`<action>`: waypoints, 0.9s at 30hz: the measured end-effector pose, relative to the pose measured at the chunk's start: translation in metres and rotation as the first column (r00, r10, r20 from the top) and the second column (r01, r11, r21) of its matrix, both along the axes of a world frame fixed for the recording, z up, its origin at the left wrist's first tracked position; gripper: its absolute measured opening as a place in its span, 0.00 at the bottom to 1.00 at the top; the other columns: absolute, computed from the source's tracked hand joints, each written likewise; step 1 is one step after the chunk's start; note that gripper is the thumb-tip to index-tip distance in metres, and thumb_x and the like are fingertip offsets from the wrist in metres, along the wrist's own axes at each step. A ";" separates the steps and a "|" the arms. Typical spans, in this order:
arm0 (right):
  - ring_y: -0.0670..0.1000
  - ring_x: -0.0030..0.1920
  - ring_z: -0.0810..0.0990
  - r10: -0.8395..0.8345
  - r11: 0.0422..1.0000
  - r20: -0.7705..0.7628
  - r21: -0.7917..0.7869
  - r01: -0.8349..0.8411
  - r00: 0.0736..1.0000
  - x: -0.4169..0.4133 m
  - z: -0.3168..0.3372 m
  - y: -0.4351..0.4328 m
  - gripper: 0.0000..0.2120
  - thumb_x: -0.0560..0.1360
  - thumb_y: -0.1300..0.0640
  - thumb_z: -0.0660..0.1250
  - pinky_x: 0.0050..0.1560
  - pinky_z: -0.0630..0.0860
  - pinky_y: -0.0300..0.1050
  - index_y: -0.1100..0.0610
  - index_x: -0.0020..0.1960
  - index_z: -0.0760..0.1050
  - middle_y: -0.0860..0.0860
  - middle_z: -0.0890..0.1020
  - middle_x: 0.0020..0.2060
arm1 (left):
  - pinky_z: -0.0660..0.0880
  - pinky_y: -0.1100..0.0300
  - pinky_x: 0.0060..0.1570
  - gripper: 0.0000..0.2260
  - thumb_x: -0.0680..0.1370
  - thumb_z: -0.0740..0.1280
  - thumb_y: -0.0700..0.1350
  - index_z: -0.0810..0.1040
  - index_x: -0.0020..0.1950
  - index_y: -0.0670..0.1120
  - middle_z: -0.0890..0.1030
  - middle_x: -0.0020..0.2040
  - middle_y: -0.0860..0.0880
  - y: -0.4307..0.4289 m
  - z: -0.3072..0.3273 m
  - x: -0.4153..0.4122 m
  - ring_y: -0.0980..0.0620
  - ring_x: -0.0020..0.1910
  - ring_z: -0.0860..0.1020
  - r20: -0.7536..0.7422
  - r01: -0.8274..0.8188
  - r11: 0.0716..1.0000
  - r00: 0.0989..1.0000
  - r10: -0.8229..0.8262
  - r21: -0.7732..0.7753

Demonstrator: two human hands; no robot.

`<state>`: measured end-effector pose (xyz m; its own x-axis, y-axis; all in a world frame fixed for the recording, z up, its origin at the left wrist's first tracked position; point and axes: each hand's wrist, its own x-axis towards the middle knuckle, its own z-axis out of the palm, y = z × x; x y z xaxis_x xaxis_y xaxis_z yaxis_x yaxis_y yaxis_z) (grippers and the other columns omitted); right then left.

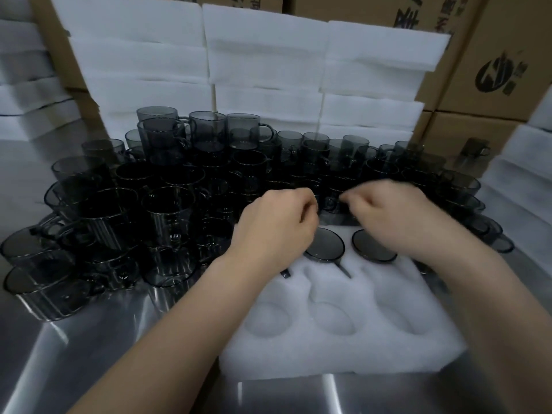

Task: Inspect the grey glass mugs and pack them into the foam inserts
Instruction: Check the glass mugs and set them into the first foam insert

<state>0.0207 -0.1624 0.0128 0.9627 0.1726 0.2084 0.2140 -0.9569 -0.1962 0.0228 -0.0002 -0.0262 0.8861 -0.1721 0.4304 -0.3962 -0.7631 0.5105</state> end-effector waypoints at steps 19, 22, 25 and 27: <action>0.38 0.52 0.77 0.520 0.835 -0.420 0.068 -0.546 0.744 0.045 0.004 0.113 0.11 0.79 0.54 0.63 0.60 0.72 0.36 0.46 0.57 0.81 0.37 0.81 0.50 | 0.62 0.61 0.53 0.18 0.79 0.57 0.59 0.75 0.66 0.55 0.79 0.62 0.53 -0.005 -0.006 -0.022 0.54 0.62 0.73 -0.104 0.249 0.929 0.968 -0.229 0.275; 0.42 0.54 0.77 0.502 0.843 -0.428 0.051 -0.535 0.751 0.045 0.004 0.117 0.11 0.79 0.56 0.62 0.61 0.72 0.41 0.48 0.52 0.82 0.41 0.82 0.53 | 0.57 0.63 0.49 0.18 0.79 0.58 0.59 0.74 0.67 0.56 0.77 0.64 0.55 -0.005 -0.003 -0.025 0.55 0.63 0.72 -0.080 0.262 0.920 0.965 -0.249 0.291; 0.44 0.52 0.78 0.484 0.850 -0.411 0.011 -0.527 0.773 0.046 0.005 0.114 0.10 0.78 0.55 0.62 0.58 0.74 0.42 0.48 0.50 0.83 0.42 0.83 0.51 | 0.52 0.65 0.42 0.19 0.79 0.59 0.59 0.73 0.67 0.56 0.78 0.63 0.55 -0.007 -0.001 -0.028 0.56 0.62 0.72 -0.071 0.268 0.922 0.963 -0.258 0.280; 0.42 0.52 0.78 0.493 0.849 -0.406 0.030 -0.528 0.770 0.045 0.006 0.113 0.10 0.78 0.55 0.63 0.58 0.73 0.40 0.48 0.51 0.83 0.41 0.83 0.51 | 0.53 0.64 0.41 0.20 0.78 0.60 0.60 0.73 0.67 0.55 0.78 0.63 0.55 -0.008 0.000 -0.028 0.56 0.61 0.72 -0.080 0.261 0.927 0.965 -0.249 0.268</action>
<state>0.0652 -0.0496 0.0185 0.7248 0.6606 -0.1958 0.5989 -0.7445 -0.2949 -0.0049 -0.0079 -0.0262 0.8135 -0.5004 0.2963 -0.5779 -0.7521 0.3168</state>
